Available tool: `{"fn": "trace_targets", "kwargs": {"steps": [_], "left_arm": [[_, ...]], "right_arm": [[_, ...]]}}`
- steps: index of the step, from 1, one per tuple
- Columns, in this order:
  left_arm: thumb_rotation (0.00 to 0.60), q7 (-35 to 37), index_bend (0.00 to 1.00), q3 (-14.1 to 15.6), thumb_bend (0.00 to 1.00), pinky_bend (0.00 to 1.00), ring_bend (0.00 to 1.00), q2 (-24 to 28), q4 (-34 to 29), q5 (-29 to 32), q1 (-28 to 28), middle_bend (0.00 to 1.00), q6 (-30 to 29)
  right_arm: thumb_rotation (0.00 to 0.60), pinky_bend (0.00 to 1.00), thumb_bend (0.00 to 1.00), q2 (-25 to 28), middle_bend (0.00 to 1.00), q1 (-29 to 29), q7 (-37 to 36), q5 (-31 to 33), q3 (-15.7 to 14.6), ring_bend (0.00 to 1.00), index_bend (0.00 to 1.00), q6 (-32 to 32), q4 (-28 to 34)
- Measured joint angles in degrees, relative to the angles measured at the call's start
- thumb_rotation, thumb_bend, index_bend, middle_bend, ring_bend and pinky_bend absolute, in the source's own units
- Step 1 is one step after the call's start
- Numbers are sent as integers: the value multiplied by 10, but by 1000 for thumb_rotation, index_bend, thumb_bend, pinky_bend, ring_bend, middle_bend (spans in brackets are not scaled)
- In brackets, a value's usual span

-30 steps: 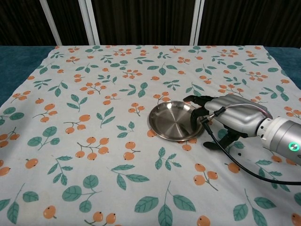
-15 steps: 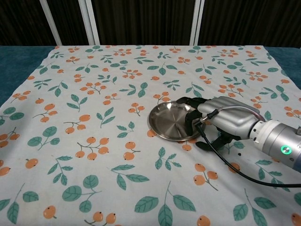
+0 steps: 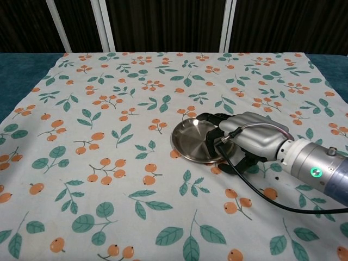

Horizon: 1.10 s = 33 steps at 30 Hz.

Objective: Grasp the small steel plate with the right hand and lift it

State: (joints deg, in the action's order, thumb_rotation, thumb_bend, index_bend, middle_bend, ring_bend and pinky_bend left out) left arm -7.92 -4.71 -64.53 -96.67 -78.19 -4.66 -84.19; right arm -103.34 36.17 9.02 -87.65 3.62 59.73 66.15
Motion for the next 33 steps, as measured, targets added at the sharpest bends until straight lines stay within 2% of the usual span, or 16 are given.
{"fn": "trace_targets", "kwargs": {"steps": [14, 20, 33], "left_arm": [[600, -1, 167, -1, 443, 0, 53, 0, -1, 3, -1, 2, 2], [600, -2, 169, -1, 443, 0, 53, 1, -2, 3, 0, 2, 1], [600, -2, 172, -1, 443, 0, 54, 1, -3, 3, 0, 2, 1]], "right_arm": [[600, 240, 497, -9, 64, 6, -9, 0, 0, 110, 578, -2, -7], [600, 240, 506, -10, 65, 6, -10, 2, -2, 110, 592, -1, -9], [600, 240, 519, -9, 107, 4, -32, -7, -6, 140, 750, 14, -14]]}}
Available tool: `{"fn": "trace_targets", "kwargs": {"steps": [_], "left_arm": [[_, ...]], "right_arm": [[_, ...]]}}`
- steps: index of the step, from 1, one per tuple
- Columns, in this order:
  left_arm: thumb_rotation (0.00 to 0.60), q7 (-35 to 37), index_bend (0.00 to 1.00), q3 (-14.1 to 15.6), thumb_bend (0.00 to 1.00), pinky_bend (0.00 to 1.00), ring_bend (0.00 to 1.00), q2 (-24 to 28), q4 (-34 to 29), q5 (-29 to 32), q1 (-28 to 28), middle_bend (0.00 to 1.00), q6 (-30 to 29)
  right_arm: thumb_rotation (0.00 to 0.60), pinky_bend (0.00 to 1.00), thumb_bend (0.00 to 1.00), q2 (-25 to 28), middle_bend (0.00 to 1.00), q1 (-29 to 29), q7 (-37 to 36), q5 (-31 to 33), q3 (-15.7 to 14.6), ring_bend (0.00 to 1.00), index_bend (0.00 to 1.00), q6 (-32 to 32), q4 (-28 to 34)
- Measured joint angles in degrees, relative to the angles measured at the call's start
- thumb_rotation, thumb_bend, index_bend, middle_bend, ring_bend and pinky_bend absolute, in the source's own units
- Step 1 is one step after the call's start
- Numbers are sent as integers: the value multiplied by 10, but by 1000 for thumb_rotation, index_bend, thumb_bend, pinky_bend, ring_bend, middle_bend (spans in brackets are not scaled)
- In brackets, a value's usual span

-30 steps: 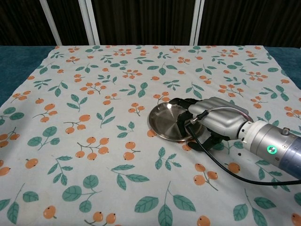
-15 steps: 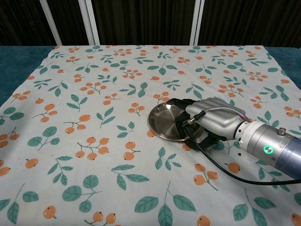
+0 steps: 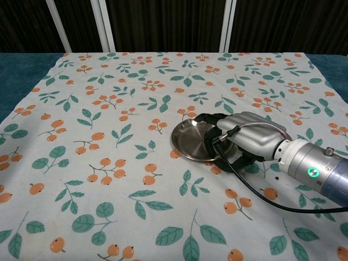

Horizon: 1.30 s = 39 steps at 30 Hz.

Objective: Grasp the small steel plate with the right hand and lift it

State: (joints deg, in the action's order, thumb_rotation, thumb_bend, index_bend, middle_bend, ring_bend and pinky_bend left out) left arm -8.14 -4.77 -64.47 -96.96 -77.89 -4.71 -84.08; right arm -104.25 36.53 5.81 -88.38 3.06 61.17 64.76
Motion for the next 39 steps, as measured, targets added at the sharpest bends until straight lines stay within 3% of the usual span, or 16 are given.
{"fn": "trace_targets", "kwargs": {"steps": [13, 39], "left_arm": [[600, 1, 174, 0, 443, 0, 54, 1, -1, 1, 0, 2, 1], [600, 2, 176, 1, 443, 0, 54, 1, -4, 1, 1, 2, 0]], "right_arm": [[600, 240, 519, 9, 107, 1, -16, -8, 4, 146, 806, 18, 8], [600, 240, 519, 68, 107, 10, -15, 12, 52, 145, 860, 40, 64]]}}
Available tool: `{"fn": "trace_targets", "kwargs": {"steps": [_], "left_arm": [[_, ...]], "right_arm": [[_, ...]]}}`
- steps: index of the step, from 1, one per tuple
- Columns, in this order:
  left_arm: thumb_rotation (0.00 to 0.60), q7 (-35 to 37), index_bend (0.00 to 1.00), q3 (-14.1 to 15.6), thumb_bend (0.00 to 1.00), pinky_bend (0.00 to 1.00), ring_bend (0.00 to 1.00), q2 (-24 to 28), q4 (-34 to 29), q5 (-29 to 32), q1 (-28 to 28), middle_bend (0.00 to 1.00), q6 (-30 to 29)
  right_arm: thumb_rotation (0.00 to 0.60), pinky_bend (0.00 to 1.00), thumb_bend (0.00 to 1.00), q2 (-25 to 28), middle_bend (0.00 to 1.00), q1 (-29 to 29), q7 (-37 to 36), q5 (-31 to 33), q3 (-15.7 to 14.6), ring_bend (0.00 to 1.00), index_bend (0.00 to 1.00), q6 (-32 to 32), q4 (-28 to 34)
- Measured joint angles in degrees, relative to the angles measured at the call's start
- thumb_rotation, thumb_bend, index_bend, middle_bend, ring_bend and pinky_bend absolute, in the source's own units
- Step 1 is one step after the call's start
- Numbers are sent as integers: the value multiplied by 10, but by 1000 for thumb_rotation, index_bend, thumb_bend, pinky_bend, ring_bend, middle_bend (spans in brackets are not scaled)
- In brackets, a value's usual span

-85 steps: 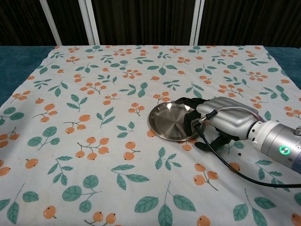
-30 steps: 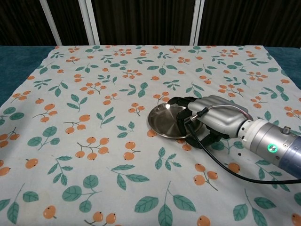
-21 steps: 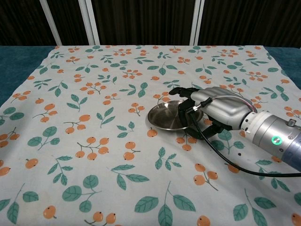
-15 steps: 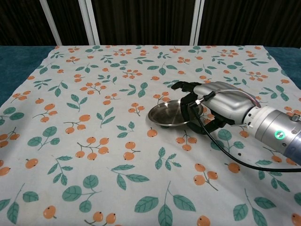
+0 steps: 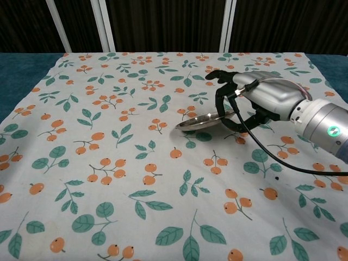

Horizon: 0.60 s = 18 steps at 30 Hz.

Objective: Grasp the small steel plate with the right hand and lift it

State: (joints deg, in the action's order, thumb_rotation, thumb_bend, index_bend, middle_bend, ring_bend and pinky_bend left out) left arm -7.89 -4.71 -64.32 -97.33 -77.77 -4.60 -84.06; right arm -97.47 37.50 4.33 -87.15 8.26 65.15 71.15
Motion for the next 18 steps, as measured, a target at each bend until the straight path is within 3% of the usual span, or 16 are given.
{"fn": "trace_targets", "kwargs": {"steps": [18], "left_arm": [[600, 1, 176, 0, 443, 0, 54, 0, -1, 0, 0, 2, 0]], "right_arm": [[600, 240, 520, 64, 104, 17, 20, 25, 66, 145, 866, 28, 54]]}}
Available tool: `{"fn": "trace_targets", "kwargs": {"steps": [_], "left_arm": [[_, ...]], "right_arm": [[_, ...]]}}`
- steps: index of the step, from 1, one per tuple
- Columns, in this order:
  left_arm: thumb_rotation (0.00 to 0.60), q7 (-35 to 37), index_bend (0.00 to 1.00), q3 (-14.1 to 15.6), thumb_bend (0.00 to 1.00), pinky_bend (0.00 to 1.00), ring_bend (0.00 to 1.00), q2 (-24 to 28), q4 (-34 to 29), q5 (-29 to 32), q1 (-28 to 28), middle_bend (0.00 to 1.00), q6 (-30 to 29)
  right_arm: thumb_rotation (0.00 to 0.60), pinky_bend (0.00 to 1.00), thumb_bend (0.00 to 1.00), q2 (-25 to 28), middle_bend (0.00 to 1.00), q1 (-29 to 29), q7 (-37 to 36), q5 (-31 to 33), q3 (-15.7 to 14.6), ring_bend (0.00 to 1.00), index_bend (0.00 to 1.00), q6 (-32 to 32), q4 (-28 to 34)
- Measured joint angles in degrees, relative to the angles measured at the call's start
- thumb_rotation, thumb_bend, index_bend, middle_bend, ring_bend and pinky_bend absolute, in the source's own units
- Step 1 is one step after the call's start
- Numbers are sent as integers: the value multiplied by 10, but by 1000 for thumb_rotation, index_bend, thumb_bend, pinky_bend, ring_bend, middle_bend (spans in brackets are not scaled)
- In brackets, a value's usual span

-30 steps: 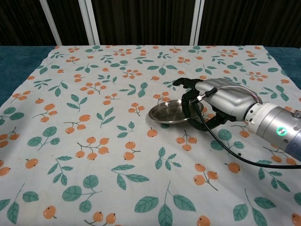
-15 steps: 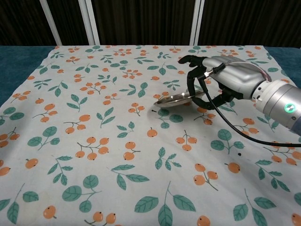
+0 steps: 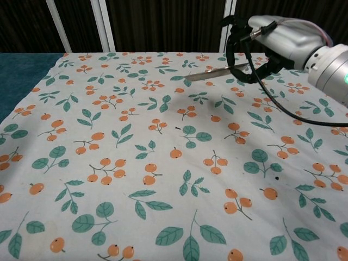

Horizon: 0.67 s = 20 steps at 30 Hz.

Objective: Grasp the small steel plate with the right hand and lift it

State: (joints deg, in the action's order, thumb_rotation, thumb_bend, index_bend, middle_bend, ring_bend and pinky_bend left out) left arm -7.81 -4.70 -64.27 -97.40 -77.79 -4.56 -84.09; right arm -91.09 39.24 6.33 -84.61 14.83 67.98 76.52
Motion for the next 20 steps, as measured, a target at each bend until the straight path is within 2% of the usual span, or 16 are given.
{"fn": "trace_targets", "kwargs": {"steps": [7, 15, 20], "left_arm": [[600, -1, 176, 0, 443, 0, 54, -1, 0, 0, 0, 2, 0], [600, -4, 176, 1, 443, 0, 54, -2, 0, -1, 1, 2, -2], [600, -6, 176, 2, 443, 0, 54, -3, 1, -1, 1, 2, -2]], "right_arm": [[600, 240, 521, 36, 105, -9, -10, 14, 35, 145, 871, 41, 22], [600, 240, 535, 58, 105, -35, -87, 29, 70, 145, 873, 109, 25], [600, 240, 545, 63, 104, -48, -122, 28, 77, 145, 883, 139, 11]]}}
